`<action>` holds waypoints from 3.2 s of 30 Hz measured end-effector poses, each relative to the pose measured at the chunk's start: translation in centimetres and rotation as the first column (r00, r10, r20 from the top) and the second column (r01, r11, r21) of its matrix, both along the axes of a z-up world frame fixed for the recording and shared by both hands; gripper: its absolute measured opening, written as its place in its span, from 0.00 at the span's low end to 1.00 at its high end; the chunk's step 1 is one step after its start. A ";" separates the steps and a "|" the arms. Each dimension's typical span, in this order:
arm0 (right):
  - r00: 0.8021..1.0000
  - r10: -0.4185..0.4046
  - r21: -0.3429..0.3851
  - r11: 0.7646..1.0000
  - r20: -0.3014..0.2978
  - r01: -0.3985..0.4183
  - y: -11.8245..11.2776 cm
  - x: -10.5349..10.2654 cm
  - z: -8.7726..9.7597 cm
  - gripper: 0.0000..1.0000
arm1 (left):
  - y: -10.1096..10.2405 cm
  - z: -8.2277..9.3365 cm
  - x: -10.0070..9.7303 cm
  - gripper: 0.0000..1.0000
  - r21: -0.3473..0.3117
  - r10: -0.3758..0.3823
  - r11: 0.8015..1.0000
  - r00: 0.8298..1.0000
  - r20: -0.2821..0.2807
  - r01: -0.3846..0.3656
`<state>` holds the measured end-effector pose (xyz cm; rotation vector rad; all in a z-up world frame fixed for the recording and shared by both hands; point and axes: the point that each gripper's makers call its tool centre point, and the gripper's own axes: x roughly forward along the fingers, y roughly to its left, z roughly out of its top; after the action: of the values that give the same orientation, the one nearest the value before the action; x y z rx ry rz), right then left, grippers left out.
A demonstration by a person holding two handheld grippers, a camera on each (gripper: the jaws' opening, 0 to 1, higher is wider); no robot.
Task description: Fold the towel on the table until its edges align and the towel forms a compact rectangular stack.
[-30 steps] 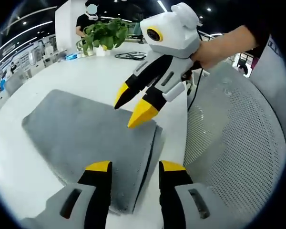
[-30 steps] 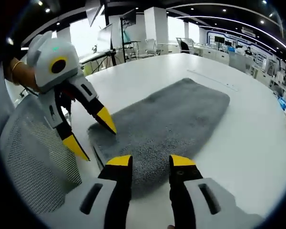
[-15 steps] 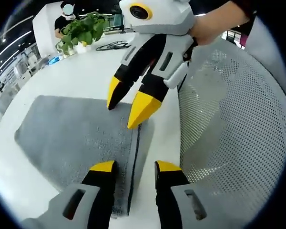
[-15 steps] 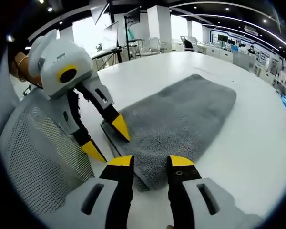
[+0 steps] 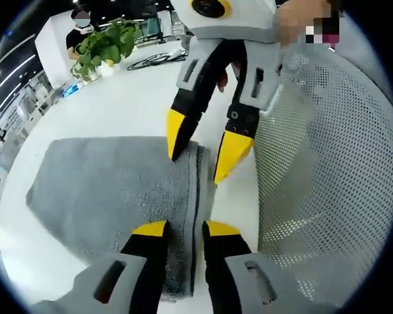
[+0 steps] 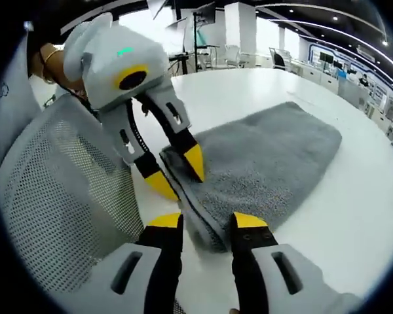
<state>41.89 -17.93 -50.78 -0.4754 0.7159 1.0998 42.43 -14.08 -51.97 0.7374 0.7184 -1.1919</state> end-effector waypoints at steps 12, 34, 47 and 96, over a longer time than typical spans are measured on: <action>0.995 0.052 -0.092 0.995 0.080 -0.045 -0.4 1.1 -1.3 0.15 | 0.2 -0.1 0.0 0.20 -0.014 -0.001 1.000 0.999 -0.032 0.001; 0.973 -0.178 0.072 0.979 -0.145 0.190 0.1 2.9 1.6 0.01 | 0.1 0.3 -0.1 0.21 0.069 -0.011 0.998 1.000 0.023 0.009; 0.969 -0.181 0.107 0.974 -0.169 0.200 0.8 3.2 2.7 0.02 | 0.6 0.4 1.0 0.17 0.105 -0.036 0.994 0.991 0.130 0.023; 0.984 0.019 -0.098 0.995 0.178 -0.001 -0.5 2.0 2.8 0.23 | 0.9 3.5 2.8 0.03 -0.088 0.158 0.981 0.975 -0.155 -0.173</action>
<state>43.87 -18.43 -47.96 -0.6527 0.6114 1.0204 45.22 -13.21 -48.43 0.4981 0.8194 -1.1285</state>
